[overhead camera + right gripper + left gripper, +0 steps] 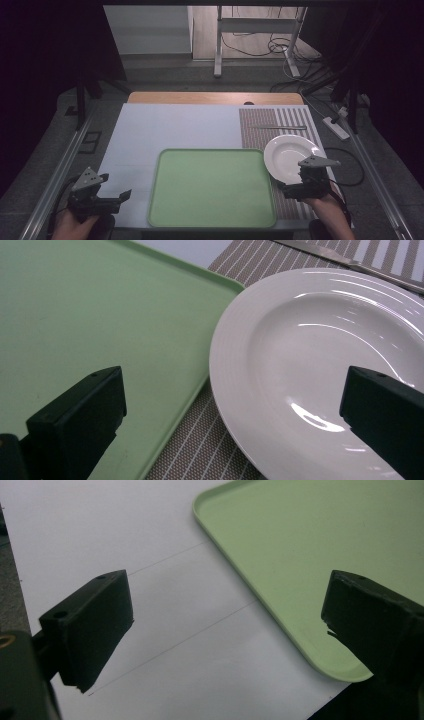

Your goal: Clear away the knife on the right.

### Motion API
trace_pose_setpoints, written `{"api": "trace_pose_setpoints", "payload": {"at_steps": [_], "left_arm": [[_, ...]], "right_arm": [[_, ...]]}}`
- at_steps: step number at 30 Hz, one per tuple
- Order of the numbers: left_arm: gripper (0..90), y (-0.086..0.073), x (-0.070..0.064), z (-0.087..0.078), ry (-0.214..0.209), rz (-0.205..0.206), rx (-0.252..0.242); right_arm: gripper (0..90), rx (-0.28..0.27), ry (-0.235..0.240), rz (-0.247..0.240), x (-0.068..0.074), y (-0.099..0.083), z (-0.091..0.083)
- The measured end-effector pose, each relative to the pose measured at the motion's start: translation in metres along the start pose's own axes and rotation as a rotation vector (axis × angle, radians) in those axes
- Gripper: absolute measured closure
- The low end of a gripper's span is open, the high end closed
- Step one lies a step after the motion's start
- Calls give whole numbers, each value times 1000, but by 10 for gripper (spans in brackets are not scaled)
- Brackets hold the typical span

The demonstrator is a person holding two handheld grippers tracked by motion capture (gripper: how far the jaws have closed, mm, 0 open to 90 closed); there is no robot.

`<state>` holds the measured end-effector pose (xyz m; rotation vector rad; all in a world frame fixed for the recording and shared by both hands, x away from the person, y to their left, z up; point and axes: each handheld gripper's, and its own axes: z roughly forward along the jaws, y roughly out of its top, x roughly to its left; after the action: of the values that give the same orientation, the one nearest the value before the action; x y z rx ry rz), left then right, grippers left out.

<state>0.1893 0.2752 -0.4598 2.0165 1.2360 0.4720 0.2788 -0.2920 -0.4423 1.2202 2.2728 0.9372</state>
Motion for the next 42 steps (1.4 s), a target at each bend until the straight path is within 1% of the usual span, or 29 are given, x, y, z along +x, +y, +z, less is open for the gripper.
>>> {"api": "trace_pose_setpoints", "payload": {"at_steps": [7,8,9,11,13,17,19,20,22,24,27,29,33,36,39,42], "left_arm": [[66,0,0,0,0,0,2],[66,0,0,0,0,-1,2],[66,0,0,0,0,-1,2],[65,0,0,0,0,0,2],[65,0,0,0,0,-2,1],[65,0,0,0,-1,-2,0],[65,0,0,0,-1,-2,1],[66,0,0,0,-1,-2,1],[66,0,0,0,-1,-3,1],[65,0,1,0,-2,-5,-1],[66,0,1,0,-2,-4,-1],[65,0,1,0,-2,-4,0],[66,0,0,0,-1,-3,0],[65,0,1,0,-1,-3,0],[66,0,1,0,-1,-3,1],[66,0,0,0,-1,-2,1]], "right_arm": [[0,14,23,-2,0,6,10],[0,21,35,-12,-1,8,14],[0,21,35,-12,-1,8,14],[0,35,41,-2,-3,11,19],[0,38,42,0,-3,12,20],[0,43,33,-3,-5,16,26],[0,65,17,8,-7,18,29],[0,70,19,13,-8,19,31],[0,74,17,24,-10,21,34],[0,83,9,20,-13,22,38],[0,87,7,29,-18,24,43],[0,90,3,31,-23,26,47],[0,83,3,33,-28,28,51],[0,63,-1,31,-32,31,55],[0,68,-7,32,-38,34,62],[0,74,-9,25,-42,36,65]]}}
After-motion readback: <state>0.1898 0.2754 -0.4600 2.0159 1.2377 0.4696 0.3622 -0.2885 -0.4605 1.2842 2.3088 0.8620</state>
